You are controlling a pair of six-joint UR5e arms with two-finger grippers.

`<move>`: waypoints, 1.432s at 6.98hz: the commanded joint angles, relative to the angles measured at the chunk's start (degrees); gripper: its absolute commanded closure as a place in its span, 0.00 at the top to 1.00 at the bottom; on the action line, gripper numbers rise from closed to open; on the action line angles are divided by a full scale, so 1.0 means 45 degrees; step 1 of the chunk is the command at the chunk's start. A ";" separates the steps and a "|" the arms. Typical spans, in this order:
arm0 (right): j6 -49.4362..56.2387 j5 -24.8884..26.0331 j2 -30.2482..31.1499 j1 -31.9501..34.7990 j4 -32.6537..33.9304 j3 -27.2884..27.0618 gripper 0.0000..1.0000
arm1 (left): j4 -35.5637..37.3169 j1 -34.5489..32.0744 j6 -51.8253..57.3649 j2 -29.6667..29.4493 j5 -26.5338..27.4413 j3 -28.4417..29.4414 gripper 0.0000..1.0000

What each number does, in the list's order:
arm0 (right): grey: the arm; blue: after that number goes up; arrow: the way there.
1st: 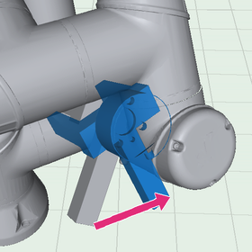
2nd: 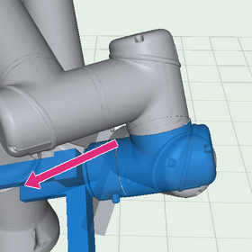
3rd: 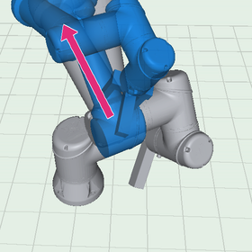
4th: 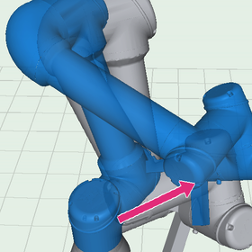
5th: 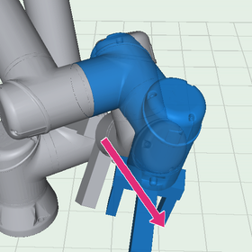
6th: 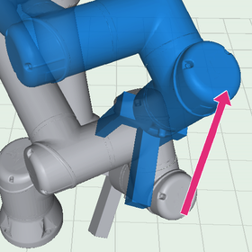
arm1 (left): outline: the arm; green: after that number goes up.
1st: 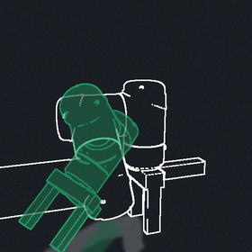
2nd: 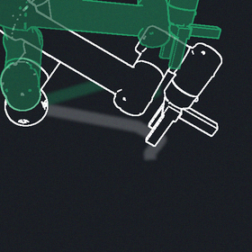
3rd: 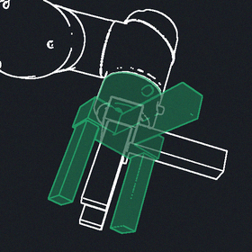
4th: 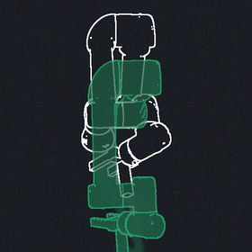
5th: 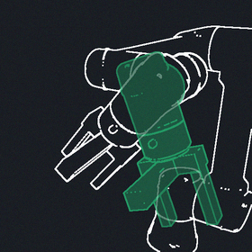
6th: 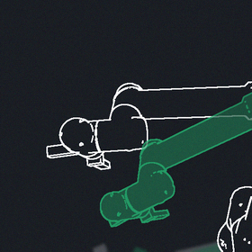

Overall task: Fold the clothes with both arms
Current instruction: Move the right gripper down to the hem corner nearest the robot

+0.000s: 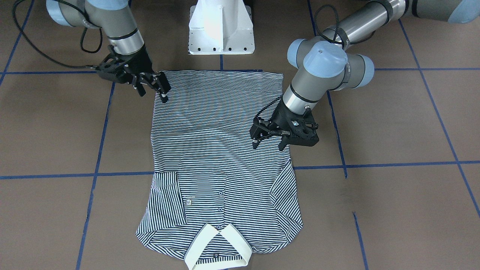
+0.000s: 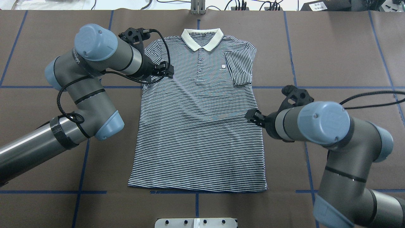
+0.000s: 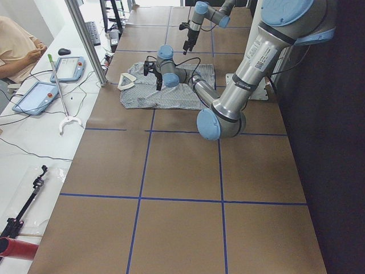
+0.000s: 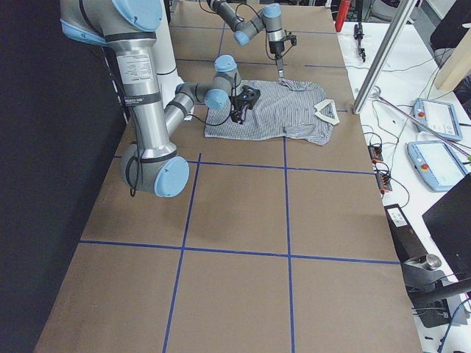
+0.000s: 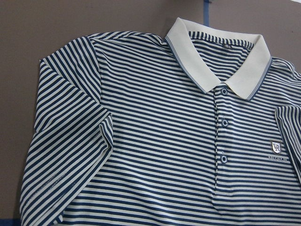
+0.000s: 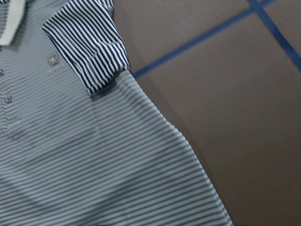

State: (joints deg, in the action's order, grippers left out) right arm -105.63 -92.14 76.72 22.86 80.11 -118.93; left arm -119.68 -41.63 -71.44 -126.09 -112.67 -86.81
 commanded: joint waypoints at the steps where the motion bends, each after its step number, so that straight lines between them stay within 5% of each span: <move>1: -0.2999 0.2849 0.1014 -0.3349 0.0458 -0.0855 0.84 | -0.0024 -0.0007 -0.0003 0.0343 -0.0137 -0.0104 0.88; 4: -0.3968 0.3991 0.1173 -0.4709 0.1962 -0.0817 0.62 | -0.0024 -0.0007 -0.0043 0.0479 -0.0137 -0.0103 0.93; 10: -0.3968 0.3562 0.1212 -0.4729 0.1982 -0.0172 0.54 | -0.0044 0.0013 -0.0004 0.0500 -0.0137 -0.0084 0.93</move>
State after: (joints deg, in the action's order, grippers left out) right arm -123.46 -75.63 82.15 1.57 88.96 -119.82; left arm -119.82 -41.57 -71.53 -123.84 -113.29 -87.19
